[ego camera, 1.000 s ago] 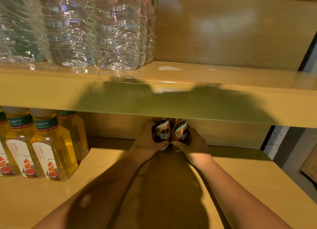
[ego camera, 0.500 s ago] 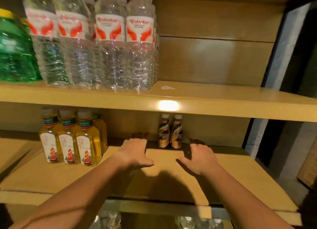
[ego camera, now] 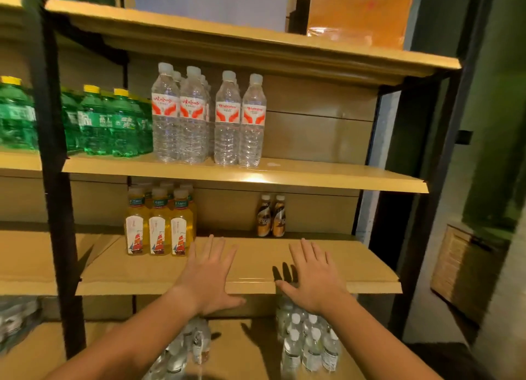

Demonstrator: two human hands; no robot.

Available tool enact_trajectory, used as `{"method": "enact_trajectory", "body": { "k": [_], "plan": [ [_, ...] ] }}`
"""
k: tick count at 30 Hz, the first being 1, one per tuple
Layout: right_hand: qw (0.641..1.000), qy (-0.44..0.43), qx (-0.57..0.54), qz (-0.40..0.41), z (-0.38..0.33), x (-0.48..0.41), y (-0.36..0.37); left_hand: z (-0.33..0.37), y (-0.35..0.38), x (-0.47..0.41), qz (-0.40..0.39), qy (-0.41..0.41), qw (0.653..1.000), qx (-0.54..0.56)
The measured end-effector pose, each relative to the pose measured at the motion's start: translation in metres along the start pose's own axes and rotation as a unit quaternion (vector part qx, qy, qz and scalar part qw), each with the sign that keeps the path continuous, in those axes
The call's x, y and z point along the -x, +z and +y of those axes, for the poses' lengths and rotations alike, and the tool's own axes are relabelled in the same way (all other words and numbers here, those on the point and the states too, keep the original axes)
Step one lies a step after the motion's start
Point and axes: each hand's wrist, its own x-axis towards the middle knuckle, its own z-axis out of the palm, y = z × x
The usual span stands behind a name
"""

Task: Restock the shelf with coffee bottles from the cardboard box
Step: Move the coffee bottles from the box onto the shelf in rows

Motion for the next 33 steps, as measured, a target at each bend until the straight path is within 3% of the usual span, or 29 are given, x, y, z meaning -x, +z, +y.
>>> {"method": "enact_trajectory", "body": {
  "k": [11, 18, 25, 33],
  "plan": [
    [0.999, 0.038, 0.011, -0.030, -0.159, 0.150, -0.031, -0.071, -0.006, 0.184, -0.026, 0.049, 0.998, 0.014],
    [0.999, -0.019, -0.010, -0.026, -0.280, 0.211, -0.033, -0.168, 0.001, 0.334, -0.046, -0.020, 0.999, -0.013],
    [0.994, -0.094, -0.039, -0.042, -0.431, 0.249, -0.022, -0.267, 0.032, 0.479, -0.142, -0.081, 0.985, -0.059],
    [0.988, -0.139, -0.060, -0.033, -0.627, 0.247, -0.022, -0.420, 0.048, 0.601, -0.125, -0.120, 0.985, -0.025]
  ]
}}
